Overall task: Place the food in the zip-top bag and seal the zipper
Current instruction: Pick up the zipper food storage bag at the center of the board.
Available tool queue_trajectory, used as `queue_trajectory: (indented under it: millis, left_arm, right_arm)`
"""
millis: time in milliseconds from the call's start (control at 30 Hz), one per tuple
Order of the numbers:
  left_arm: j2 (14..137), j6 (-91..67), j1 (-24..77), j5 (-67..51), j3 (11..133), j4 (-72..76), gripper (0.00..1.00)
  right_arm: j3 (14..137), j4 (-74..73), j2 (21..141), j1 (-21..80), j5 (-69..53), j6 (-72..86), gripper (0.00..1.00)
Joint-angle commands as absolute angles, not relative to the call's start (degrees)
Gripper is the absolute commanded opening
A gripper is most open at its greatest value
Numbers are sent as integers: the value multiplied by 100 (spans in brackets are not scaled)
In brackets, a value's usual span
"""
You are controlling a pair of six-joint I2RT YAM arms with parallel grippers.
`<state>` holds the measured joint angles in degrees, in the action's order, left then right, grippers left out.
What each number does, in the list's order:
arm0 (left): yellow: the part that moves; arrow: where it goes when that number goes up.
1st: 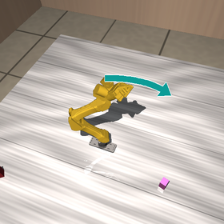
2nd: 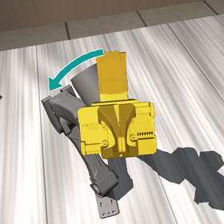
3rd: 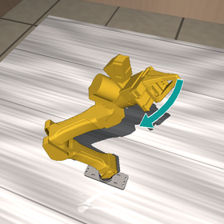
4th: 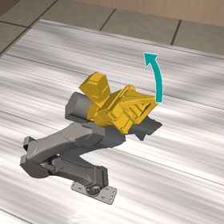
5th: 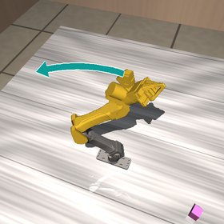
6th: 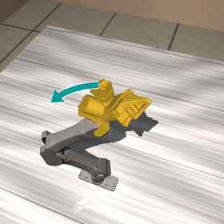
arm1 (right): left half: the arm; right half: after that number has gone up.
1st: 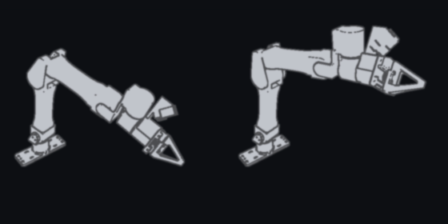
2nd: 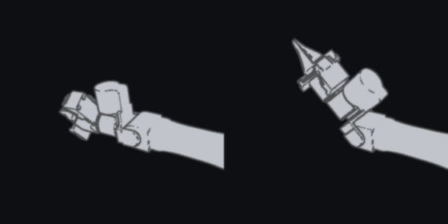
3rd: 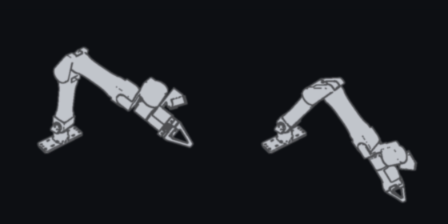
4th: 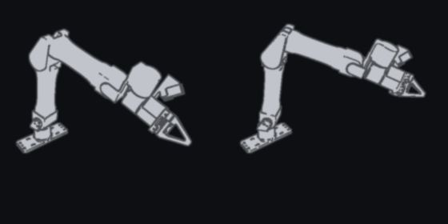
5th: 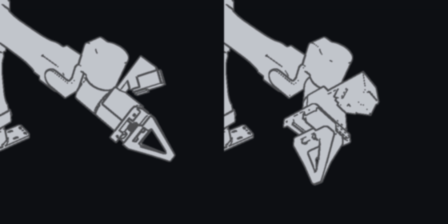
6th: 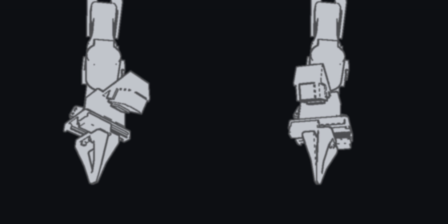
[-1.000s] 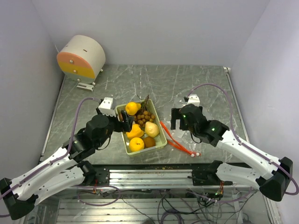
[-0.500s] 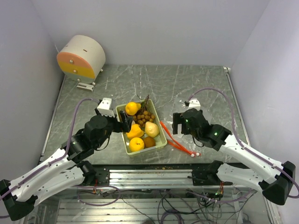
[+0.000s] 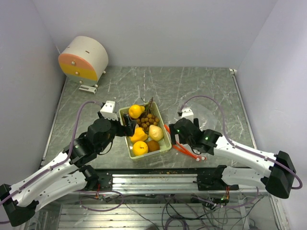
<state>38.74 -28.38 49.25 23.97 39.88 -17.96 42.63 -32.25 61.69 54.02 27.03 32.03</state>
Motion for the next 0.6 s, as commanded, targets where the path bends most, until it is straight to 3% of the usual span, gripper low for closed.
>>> queue_trajectory:
  millis: [0, 200, 333, 467, 533, 567]
  left_arm:
    - [3886, -2900, 4890, 2388, 3931, -1801, 99]
    - [3887, -2900, 4884, 2326, 3893, -1767, 99]
    - [3846, -2893, 4892, 2314, 3903, -1820, 99]
    - [3742, -2892, 4887, 2303, 3881, -1856, 99]
    - [3705, -2883, 4889, 2305, 3870, -1852, 99]
    - [3704, -2885, 4889, 2299, 3860, -1846, 99]
  right_arm:
    - [4343, -2625, 6456, 5423, 3449, 3089, 92]
    - [4353, -1926, 7005, 5376, 3785, 2789, 88]
    - [4295, -1624, 7207, 5189, 3884, 2695, 77]
    - [4077, -1274, 7113, 4772, 3557, 2585, 55]
    - [3993, -1171, 7044, 4580, 3368, 2579, 36]
    - [3971, -1142, 7004, 4511, 3325, 2589, 22]
